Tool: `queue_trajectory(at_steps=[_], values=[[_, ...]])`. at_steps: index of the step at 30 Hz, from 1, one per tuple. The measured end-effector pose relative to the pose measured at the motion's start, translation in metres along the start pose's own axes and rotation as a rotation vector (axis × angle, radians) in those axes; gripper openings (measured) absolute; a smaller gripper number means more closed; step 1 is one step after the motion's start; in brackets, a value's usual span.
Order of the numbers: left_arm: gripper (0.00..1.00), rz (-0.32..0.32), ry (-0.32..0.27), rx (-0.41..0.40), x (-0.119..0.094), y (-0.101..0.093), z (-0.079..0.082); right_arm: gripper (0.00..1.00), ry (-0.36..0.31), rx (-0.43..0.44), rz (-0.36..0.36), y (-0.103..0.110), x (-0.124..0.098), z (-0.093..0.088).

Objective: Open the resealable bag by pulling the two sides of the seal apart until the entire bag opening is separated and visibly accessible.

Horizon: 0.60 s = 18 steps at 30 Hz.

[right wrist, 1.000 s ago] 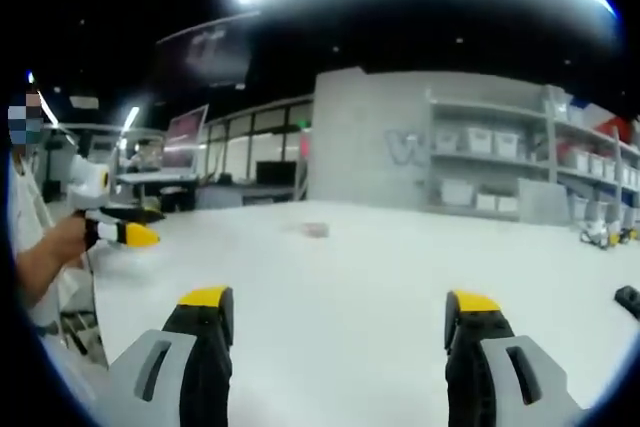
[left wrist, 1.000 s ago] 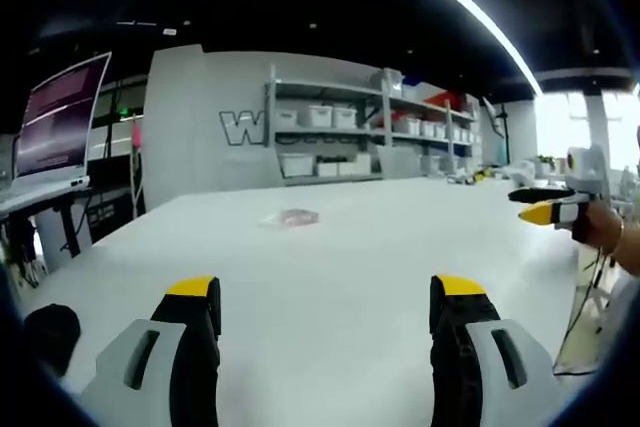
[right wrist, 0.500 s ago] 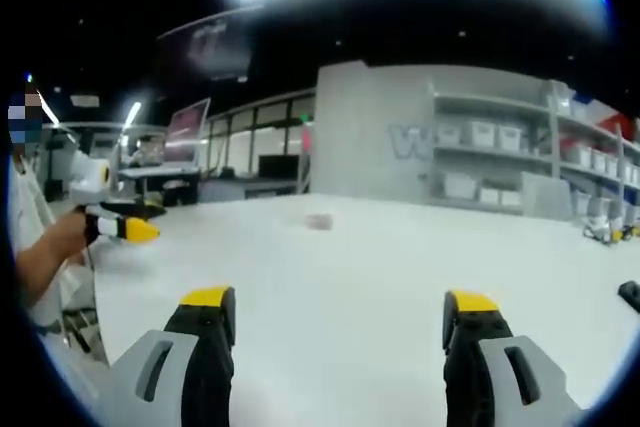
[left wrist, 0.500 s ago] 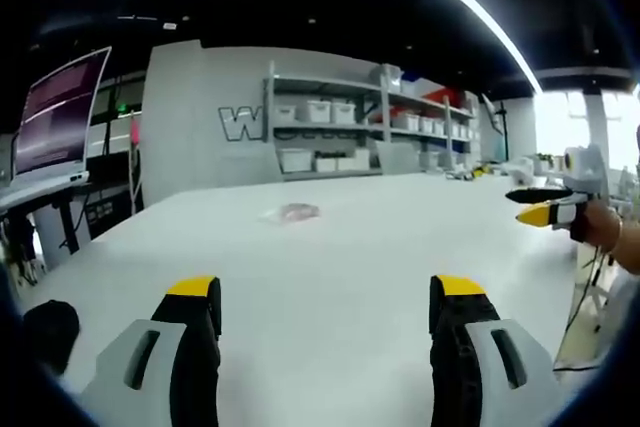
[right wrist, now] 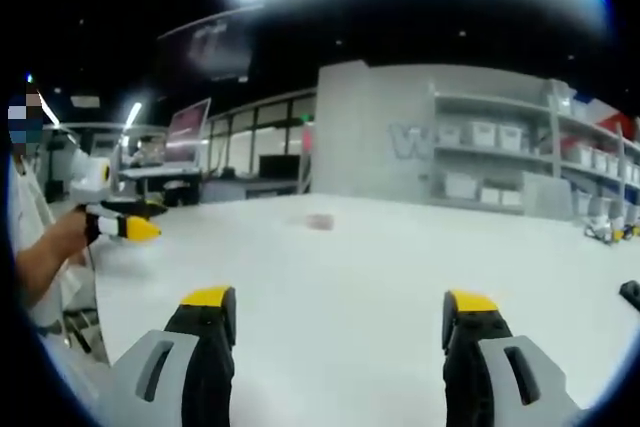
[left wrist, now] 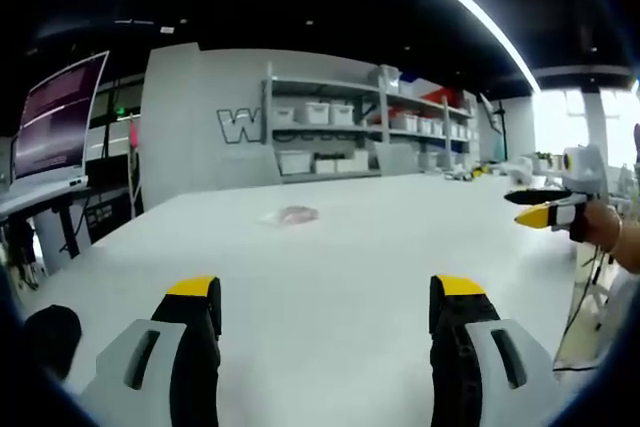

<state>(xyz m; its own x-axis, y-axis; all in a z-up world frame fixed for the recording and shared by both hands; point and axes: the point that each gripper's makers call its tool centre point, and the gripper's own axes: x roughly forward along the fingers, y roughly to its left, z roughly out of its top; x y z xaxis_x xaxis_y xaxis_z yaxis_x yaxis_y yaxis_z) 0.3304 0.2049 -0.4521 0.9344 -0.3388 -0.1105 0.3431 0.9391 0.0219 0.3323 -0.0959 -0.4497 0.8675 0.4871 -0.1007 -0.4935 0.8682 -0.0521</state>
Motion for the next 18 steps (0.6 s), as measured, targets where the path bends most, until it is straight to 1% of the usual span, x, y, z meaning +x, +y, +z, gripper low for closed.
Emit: queue_trajectory(at_steps=[18], values=[[0.84,0.004,-0.01,-0.007,-0.004,0.0019,-0.0001,0.86,-0.003,-0.004,0.007,0.0058,0.0063,0.0027]])
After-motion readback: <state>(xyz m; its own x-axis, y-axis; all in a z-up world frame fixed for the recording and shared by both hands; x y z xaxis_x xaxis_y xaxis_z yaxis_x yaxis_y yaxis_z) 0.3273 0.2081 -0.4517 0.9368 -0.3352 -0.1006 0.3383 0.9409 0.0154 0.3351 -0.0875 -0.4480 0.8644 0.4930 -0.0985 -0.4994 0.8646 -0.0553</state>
